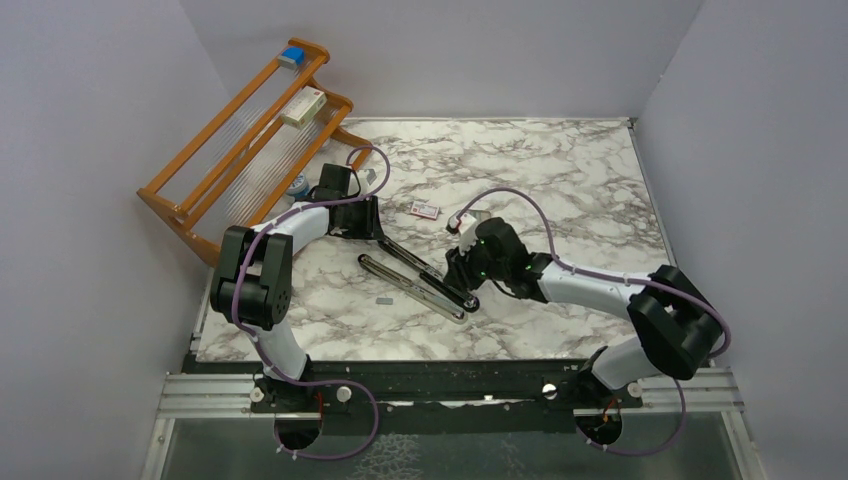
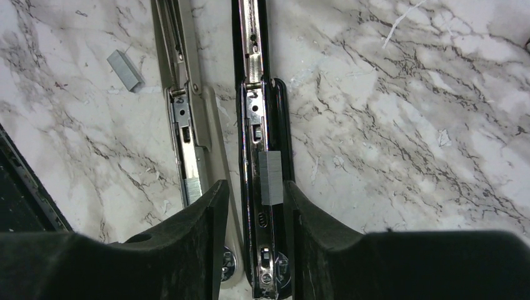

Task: Load the staples into the stapler

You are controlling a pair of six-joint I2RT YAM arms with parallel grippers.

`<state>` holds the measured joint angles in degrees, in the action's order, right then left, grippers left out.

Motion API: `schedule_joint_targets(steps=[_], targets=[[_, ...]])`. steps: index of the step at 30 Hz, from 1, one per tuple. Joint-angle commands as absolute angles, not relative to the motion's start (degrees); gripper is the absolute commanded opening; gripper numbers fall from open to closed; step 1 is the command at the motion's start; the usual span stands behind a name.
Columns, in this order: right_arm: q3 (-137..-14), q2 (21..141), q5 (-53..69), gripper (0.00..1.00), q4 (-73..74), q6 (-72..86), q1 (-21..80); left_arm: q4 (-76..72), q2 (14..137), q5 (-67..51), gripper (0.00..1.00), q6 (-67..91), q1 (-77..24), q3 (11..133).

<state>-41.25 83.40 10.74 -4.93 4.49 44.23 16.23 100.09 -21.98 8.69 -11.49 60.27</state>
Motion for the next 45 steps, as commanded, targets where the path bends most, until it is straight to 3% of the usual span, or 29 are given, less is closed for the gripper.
schedule_joint_targets(steps=[1, 11, 28, 45], targets=[[-41.74, 85.46, 15.9, 0.41, -6.52, 7.41, 41.72, 18.23, 101.47, -19.44, 0.39, 7.3, -11.34, 60.5], [-37.71, 88.23, 33.05, 0.5, -16.01, 15.98, 32.94, 18.28, 101.48, -19.55, 0.39, 7.32, -11.34, 60.54], [-35.56, 94.46, 40.8, 0.51, -22.02, 21.83, 28.65, 18.28, 101.47, -19.56, 0.39, 7.36, -11.35, 60.52], [-35.6, 96.84, 43.86, 0.38, -23.94, 22.5, 27.73, 18.25, 101.6, -19.5, 0.39, 7.31, -11.34, 60.51]])
